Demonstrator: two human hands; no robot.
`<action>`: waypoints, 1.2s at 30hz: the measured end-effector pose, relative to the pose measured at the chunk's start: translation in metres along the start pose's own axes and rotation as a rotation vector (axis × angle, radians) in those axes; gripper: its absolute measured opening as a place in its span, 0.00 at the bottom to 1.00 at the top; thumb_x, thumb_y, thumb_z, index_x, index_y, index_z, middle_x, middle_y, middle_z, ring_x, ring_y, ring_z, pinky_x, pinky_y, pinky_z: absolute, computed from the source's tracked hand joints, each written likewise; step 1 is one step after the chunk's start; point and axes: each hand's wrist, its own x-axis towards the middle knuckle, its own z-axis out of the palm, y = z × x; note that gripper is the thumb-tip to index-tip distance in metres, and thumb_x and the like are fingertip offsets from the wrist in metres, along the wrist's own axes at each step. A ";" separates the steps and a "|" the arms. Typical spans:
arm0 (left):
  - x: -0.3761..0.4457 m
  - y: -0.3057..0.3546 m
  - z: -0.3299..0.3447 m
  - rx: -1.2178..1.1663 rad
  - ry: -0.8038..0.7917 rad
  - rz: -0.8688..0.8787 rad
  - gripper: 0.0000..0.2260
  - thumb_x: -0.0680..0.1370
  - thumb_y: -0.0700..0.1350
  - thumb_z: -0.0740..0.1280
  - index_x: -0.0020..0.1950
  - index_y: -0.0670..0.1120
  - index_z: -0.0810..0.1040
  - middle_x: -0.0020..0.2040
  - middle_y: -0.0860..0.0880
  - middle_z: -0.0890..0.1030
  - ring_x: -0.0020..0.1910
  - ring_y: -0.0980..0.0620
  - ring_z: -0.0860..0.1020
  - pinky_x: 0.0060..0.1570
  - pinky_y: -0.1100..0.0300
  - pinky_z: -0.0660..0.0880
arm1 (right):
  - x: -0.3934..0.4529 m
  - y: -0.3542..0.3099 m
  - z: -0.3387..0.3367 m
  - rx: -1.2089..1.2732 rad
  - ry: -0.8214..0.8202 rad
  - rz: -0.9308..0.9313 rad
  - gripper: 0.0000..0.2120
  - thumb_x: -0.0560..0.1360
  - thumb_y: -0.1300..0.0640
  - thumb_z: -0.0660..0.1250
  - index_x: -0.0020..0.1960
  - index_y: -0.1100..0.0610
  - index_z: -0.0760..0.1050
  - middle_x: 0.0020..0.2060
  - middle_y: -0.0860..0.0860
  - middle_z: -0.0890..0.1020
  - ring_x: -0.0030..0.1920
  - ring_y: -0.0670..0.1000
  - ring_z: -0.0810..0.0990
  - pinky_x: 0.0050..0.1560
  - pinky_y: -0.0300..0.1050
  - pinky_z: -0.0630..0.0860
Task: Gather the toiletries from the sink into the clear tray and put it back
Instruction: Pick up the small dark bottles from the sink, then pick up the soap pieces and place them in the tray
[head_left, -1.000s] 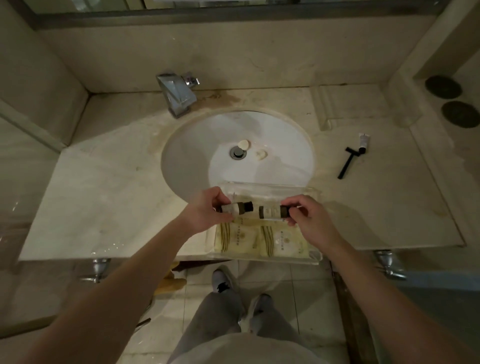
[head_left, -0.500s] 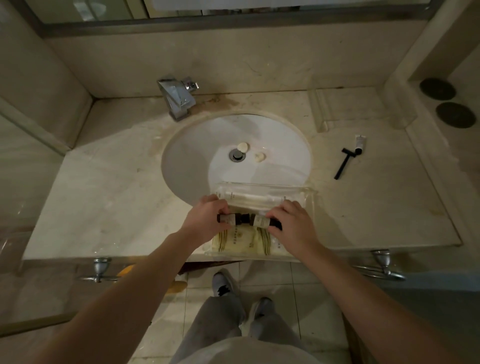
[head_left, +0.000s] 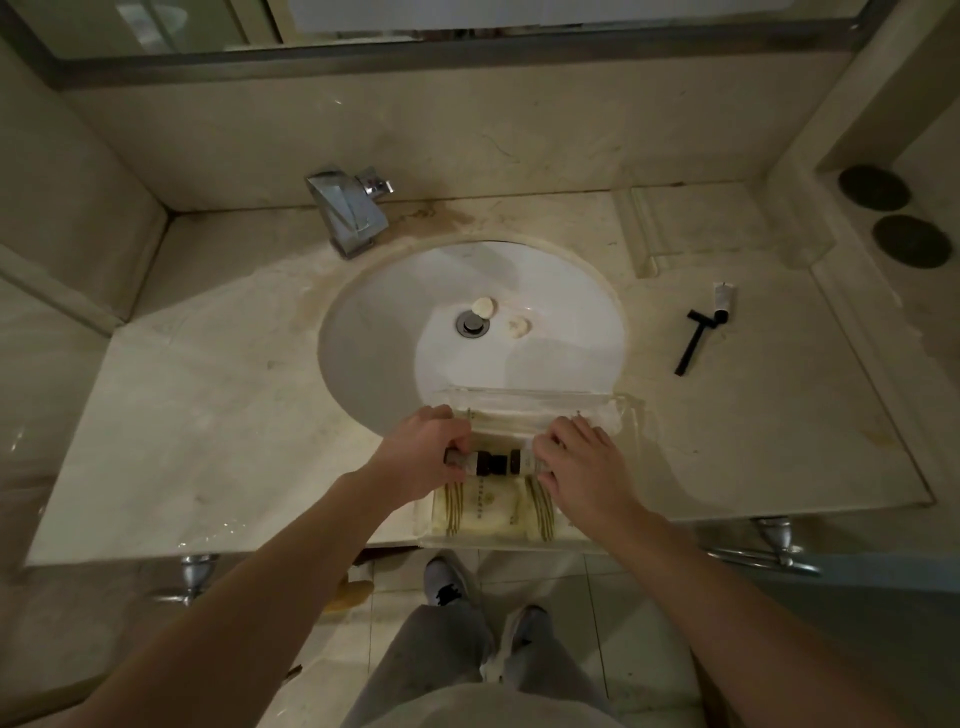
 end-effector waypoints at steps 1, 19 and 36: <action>0.002 0.000 -0.001 0.012 -0.012 0.014 0.07 0.71 0.44 0.72 0.43 0.47 0.75 0.48 0.51 0.74 0.49 0.49 0.72 0.48 0.58 0.71 | 0.001 0.000 0.000 0.000 -0.004 0.005 0.17 0.58 0.59 0.75 0.43 0.56 0.73 0.41 0.53 0.76 0.43 0.54 0.73 0.40 0.48 0.74; 0.068 0.021 -0.014 -0.165 -0.050 0.207 0.14 0.69 0.57 0.72 0.49 0.51 0.77 0.45 0.56 0.71 0.37 0.59 0.70 0.40 0.66 0.67 | 0.019 -0.007 -0.014 0.047 -0.248 0.037 0.25 0.66 0.47 0.70 0.60 0.54 0.68 0.56 0.51 0.73 0.56 0.53 0.71 0.63 0.51 0.70; 0.197 -0.014 -0.018 -0.249 0.204 -0.345 0.12 0.75 0.43 0.66 0.58 0.46 0.77 0.58 0.48 0.73 0.51 0.45 0.78 0.55 0.51 0.76 | 0.151 0.092 0.000 0.471 -0.165 0.306 0.15 0.75 0.55 0.63 0.61 0.53 0.74 0.58 0.49 0.70 0.54 0.50 0.74 0.54 0.46 0.74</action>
